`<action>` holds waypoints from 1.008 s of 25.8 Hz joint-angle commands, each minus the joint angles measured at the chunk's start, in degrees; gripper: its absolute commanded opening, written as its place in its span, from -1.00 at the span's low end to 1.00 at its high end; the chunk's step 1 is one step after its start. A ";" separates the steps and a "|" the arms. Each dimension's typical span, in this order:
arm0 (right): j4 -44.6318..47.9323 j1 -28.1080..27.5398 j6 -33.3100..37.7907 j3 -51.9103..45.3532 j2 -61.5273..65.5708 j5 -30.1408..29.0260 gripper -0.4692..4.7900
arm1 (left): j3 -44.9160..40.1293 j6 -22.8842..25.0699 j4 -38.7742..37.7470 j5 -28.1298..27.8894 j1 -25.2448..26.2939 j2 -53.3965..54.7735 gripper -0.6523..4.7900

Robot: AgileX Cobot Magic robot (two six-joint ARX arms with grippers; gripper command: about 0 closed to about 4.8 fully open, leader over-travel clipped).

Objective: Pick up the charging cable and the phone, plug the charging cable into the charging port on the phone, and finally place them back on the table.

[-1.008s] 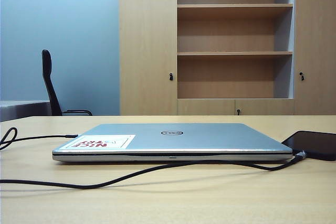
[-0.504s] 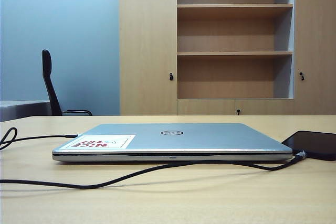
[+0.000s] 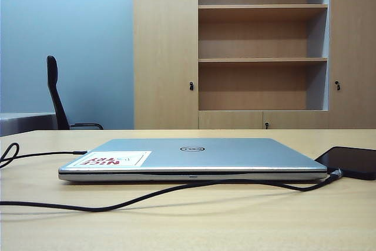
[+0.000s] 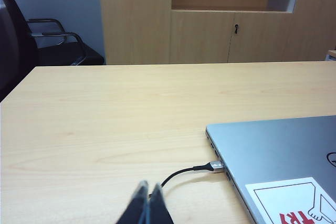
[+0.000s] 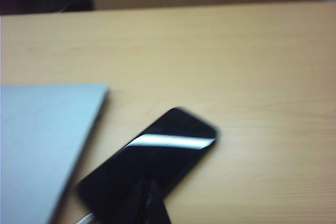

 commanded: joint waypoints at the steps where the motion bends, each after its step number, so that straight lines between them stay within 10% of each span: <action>1: 6.86 -0.22 -0.83 -2.86 -3.87 5.01 -0.84 | -0.02 0.39 0.74 0.13 0.09 0.00 -0.78; 26: 7.89 -6.49 -0.74 -8.68 -16.24 -1.55 -0.84 | -0.02 0.39 0.74 0.13 0.09 0.00 -0.78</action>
